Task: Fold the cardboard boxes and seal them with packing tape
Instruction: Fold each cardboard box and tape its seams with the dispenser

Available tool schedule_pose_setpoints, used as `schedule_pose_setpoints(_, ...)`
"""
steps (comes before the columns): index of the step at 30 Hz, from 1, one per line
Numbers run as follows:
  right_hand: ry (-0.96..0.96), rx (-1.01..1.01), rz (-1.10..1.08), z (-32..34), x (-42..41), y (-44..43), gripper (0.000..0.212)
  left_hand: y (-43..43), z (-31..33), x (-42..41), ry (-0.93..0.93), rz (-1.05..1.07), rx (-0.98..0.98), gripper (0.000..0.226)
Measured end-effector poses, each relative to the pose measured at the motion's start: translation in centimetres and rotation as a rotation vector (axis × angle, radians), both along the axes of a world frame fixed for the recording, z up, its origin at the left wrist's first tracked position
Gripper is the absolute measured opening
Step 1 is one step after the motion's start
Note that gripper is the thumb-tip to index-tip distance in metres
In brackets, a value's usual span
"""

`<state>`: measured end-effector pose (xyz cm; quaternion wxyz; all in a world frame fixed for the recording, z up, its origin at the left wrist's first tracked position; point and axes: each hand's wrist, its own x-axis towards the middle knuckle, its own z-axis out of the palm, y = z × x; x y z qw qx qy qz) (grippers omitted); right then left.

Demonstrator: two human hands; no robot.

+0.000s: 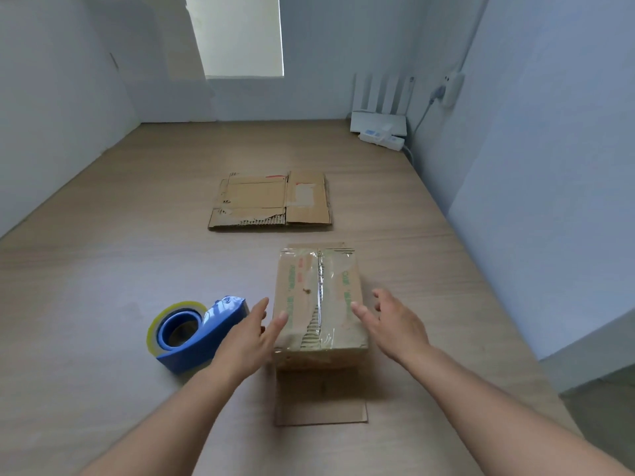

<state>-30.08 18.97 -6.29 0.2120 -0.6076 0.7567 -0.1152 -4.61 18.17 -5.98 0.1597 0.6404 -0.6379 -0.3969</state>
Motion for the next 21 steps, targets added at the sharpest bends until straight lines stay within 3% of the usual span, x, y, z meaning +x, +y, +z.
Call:
schedule_pose_setpoints(3, -0.279, 0.134, -0.035, -0.3, 0.9, -1.0, 0.066, -1.0, 0.6, -1.8, 0.216, 0.058, 0.106, 0.059)
schedule_pose_setpoints(6, -0.448, 0.156, -0.097, 0.3, 1.2, -1.9, 0.052, -1.9, 2.1, -3.0, 0.297, 0.122, 0.149, 0.055)
schedule_pose_setpoints(9, -0.609, -0.015, -0.156, 3.7, 0.5, -3.7, 0.064, -3.6, 5.6, -3.7, 0.451, 0.133, 0.103, 0.05)
schedule_pose_setpoints(14, -1.206, -0.412, -0.189, 10.4, -2.5, -5.6, 0.071, -6.4, 11.8, -2.9, 0.927, 0.136, -0.165, 0.075)
schedule_pose_setpoints(17, -1.167, -0.399, -0.175, 11.6, -3.6, -6.0, 0.076, -7.0, 12.9, -2.2, 0.96, 0.196, -0.203, 0.079)
schedule_pose_setpoints(21, -1.016, -0.211, -0.227, 10.1, -3.0, -5.4, 0.081, -6.6, 11.8, -2.3, 0.753, 0.218, 0.002, 0.098)
